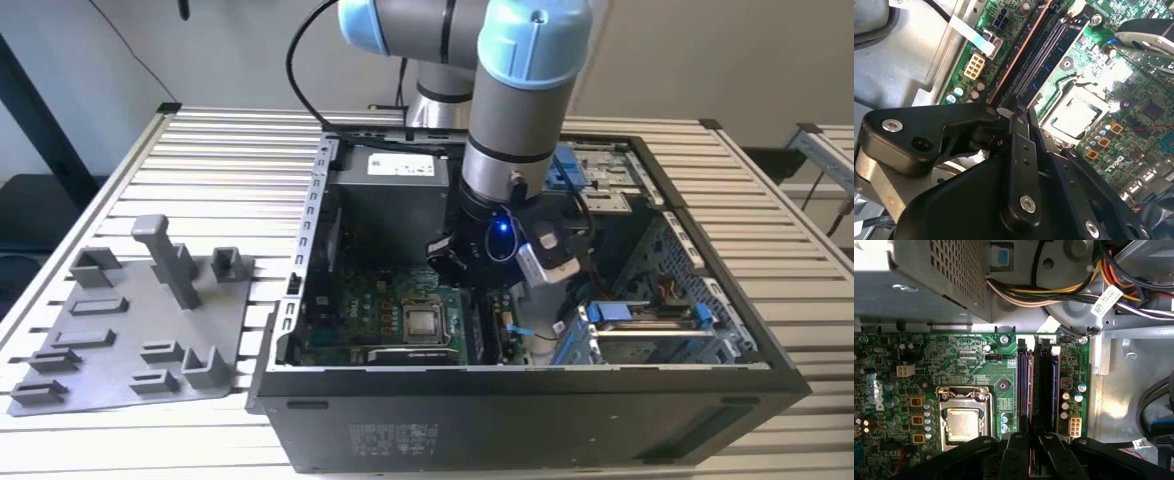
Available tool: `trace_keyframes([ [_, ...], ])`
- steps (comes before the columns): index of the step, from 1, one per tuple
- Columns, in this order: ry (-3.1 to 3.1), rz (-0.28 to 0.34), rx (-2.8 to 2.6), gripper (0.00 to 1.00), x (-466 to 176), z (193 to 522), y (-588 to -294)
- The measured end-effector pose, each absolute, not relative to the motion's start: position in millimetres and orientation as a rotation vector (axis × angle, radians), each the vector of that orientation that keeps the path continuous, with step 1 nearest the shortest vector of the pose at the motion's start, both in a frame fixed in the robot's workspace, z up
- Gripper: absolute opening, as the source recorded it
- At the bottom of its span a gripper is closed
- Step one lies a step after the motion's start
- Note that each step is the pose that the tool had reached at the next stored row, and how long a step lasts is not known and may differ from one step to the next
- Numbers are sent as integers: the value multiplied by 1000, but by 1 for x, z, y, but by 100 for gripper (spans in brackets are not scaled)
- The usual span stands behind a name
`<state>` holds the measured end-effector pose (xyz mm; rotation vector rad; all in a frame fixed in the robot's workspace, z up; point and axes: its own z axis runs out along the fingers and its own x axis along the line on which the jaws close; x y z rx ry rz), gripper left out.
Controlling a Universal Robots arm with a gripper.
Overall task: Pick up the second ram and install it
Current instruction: 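Insert the second ram into the second slot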
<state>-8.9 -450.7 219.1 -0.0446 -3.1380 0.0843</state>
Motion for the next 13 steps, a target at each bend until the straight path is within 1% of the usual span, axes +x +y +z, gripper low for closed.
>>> trace_keyframes([
  [13,-3138,84,-44,14,-9,217,-451],
])
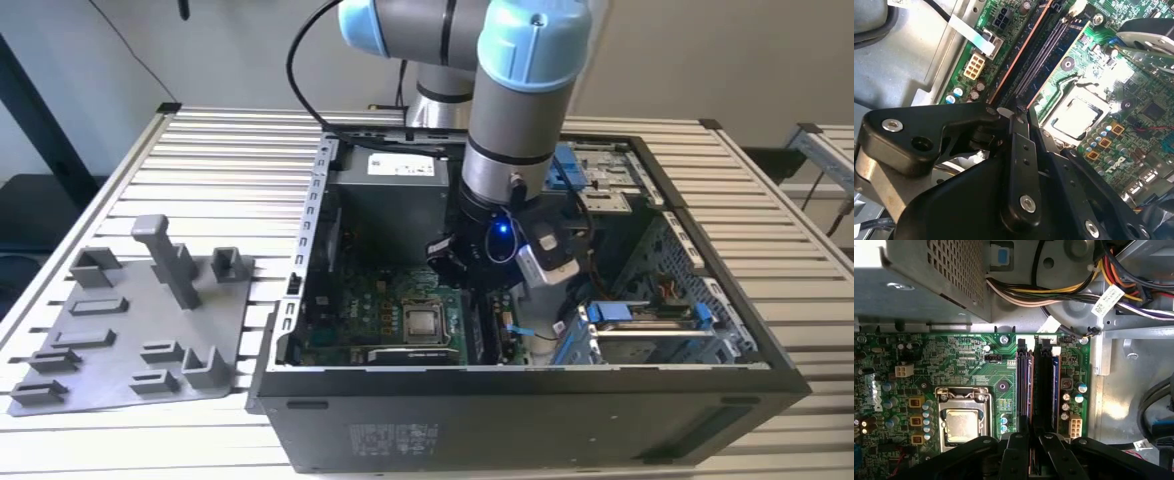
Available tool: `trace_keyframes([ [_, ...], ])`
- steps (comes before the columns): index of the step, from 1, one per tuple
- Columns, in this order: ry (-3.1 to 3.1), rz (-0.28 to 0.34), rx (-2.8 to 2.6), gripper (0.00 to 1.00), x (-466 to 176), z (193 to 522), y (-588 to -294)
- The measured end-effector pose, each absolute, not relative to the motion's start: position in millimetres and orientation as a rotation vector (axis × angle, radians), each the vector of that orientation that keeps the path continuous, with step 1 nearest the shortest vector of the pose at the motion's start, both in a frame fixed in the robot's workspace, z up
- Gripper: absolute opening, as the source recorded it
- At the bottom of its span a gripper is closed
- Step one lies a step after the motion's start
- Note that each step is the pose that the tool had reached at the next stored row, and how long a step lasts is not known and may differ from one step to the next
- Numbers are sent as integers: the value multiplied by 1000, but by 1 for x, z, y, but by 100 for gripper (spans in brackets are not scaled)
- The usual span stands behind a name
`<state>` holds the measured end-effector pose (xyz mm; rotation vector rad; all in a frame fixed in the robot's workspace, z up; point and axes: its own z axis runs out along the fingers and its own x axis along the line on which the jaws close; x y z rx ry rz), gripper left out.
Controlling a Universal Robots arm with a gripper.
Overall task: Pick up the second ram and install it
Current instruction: 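Insert the second ram into the second slot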
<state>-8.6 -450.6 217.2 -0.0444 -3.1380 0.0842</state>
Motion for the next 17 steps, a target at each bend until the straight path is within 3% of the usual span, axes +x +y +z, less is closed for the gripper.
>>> trace_keyframes([
  [17,-3138,83,-41,14,-7,211,-452],
])
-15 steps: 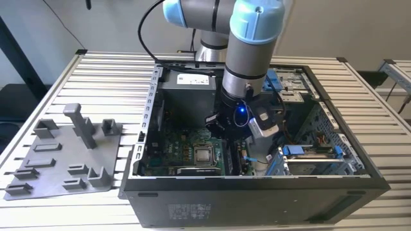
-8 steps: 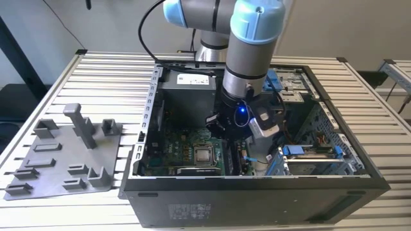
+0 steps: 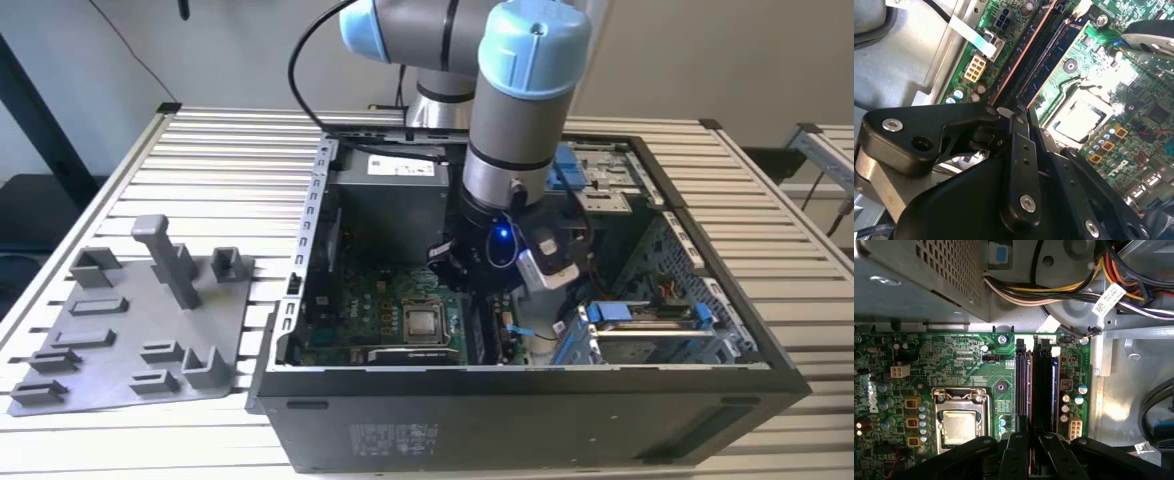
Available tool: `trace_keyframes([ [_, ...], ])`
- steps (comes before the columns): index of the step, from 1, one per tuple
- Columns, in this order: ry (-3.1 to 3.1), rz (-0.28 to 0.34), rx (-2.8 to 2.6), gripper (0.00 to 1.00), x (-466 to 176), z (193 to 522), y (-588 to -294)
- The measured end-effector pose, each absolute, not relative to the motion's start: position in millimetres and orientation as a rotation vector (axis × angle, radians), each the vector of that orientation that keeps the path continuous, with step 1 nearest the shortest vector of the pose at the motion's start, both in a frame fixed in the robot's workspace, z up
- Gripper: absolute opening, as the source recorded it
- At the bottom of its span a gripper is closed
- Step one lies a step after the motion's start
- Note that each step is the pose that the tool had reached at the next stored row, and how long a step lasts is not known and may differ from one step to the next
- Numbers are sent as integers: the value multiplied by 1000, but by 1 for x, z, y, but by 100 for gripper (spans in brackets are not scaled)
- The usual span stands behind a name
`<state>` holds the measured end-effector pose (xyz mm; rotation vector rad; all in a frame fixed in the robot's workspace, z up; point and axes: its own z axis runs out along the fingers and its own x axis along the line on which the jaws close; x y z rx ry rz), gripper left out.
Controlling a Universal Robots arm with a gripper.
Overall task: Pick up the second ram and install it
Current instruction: 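Insert the second ram into the second slot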
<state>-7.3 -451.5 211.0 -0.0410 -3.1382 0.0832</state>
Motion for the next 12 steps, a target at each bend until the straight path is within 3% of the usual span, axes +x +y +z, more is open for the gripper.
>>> trace_keyframes([
  [12,-3138,83,-41,16,-7,208,-453],
])
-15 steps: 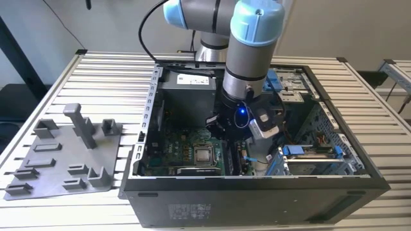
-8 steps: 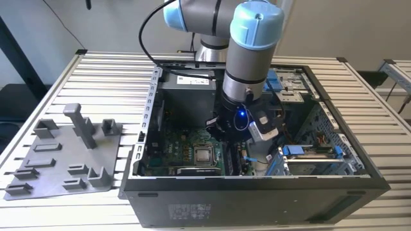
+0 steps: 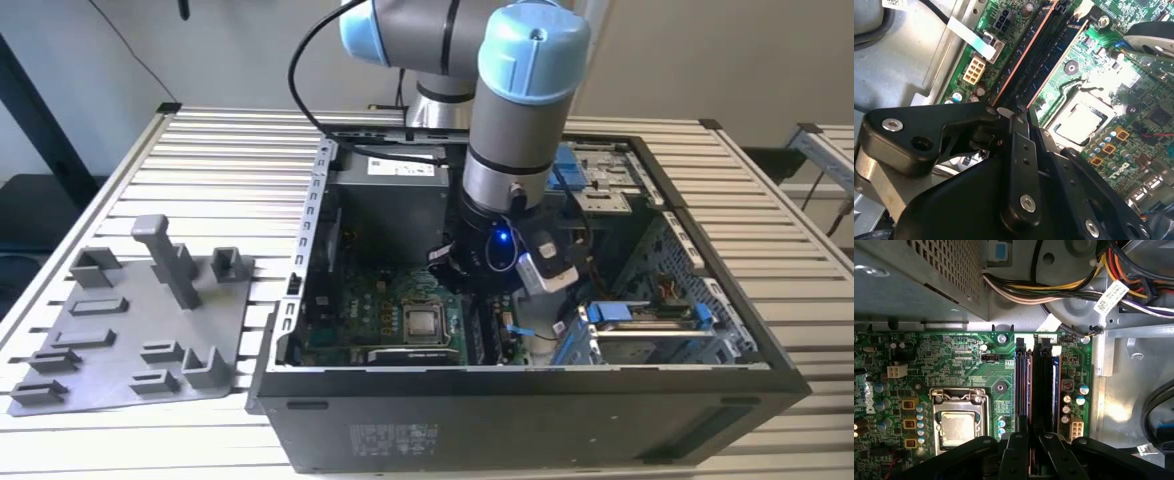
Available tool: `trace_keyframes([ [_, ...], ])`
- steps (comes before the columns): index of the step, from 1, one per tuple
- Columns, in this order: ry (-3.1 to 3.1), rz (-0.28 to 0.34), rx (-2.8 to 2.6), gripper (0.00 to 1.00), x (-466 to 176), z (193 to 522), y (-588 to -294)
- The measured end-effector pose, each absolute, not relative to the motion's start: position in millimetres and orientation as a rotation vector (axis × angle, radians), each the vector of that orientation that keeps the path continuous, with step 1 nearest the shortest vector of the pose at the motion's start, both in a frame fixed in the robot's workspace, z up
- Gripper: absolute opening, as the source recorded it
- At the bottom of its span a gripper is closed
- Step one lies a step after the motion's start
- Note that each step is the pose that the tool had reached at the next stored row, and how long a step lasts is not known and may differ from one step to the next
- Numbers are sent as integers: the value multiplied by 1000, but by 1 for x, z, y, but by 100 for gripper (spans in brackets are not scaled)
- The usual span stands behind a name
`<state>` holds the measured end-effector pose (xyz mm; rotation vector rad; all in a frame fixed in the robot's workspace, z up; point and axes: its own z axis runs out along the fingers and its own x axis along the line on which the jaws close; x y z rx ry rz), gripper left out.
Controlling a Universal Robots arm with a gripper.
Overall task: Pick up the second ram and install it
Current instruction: 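Insert the second ram into the second slot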
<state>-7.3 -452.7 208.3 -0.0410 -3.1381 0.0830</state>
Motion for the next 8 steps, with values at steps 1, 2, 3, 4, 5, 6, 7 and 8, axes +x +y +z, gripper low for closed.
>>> trace_keyframes([
  [1,-3138,82,-41,16,-7,208,-453],
  [2,-3138,82,-41,16,-7,208,-453],
  [3,-3138,82,-41,22,-7,209,-453],
  [4,-3136,82,-41,22,-7,213,-453],
  [5,-3135,82,-41,22,-7,218,-453],
  [6,-3135,82,-41,22,-7,222,-453],
  [7,-3135,82,-41,22,-7,227,-453],
  [8,-3135,82,-41,22,-7,232,-453],
])
